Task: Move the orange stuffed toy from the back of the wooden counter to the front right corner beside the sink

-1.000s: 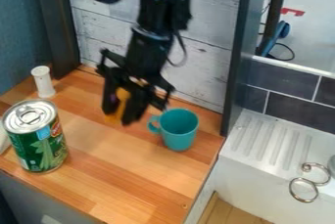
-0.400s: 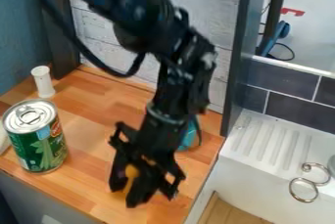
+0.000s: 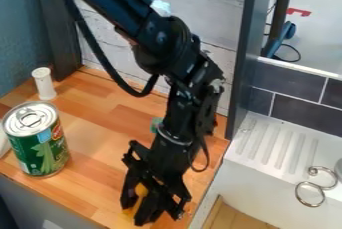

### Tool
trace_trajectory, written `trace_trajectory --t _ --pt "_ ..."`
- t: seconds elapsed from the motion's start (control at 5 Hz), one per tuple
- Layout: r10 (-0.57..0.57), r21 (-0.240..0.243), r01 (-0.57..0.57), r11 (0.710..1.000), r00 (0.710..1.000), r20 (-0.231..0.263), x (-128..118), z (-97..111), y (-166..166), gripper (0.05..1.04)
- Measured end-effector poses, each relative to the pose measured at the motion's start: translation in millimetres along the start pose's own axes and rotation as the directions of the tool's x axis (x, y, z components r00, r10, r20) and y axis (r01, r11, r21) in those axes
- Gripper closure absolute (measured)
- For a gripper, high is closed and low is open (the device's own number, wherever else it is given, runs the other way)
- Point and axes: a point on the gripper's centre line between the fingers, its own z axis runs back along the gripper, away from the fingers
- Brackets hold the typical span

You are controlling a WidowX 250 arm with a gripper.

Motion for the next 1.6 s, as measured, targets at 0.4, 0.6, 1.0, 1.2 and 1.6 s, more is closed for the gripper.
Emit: trace_trajectory --t 0.4,0.6,1.0,1.2,1.6 --pt "0.021 0.005 -0.021 1.0 0.999 -0.027 1 11 0 0.259" --pt "0.048 0.006 -0.048 0.999 0.999 -0.026 2 17 1 0.072" --pt "0.095 -0.005 -0.095 0.996 0.994 0.051 -9 47 -1 0.079" --pt "0.121 -0.027 -0.119 0.993 0.978 0.168 -24 70 7 0.079" --pt "0.213 -0.095 -0.196 0.976 0.952 0.22 -47 81 53 0.079"
